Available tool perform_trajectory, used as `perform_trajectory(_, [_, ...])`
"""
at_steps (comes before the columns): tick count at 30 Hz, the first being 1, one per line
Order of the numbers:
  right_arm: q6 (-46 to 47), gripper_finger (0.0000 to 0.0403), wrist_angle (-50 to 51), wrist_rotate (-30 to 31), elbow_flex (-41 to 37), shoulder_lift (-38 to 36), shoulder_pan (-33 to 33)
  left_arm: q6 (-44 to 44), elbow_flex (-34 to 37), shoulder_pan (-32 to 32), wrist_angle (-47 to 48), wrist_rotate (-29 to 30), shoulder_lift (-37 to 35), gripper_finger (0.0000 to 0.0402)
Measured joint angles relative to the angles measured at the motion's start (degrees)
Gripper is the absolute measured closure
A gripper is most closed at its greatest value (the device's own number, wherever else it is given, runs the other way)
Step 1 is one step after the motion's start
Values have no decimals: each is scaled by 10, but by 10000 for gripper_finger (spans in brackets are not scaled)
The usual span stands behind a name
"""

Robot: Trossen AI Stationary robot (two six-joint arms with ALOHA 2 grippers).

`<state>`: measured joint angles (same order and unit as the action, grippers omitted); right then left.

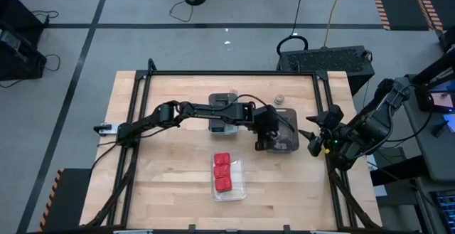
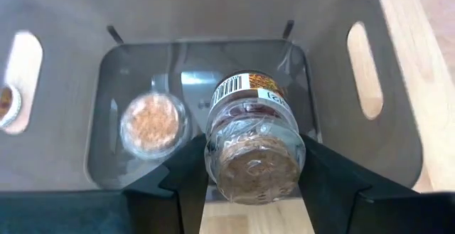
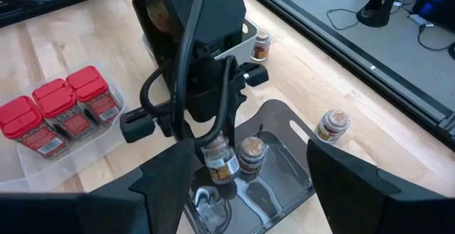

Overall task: Sort spices by type
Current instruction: Put the brown spice bottle into the black bin

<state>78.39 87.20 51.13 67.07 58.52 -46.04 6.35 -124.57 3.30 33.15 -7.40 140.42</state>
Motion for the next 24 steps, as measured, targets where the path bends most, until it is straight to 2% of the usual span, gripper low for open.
perform_trajectory(15, [0, 145, -3, 0, 0, 0, 0, 5, 0, 3, 15, 1, 0, 216])
perform_trajectory(21, [0, 145, -8, -1, 0, 0, 0, 6, 0, 4, 16, 1, 0, 159])
perform_trajectory(24, [0, 145, -8, -2, 0, 0, 0, 6, 0, 4, 16, 1, 0, 148])
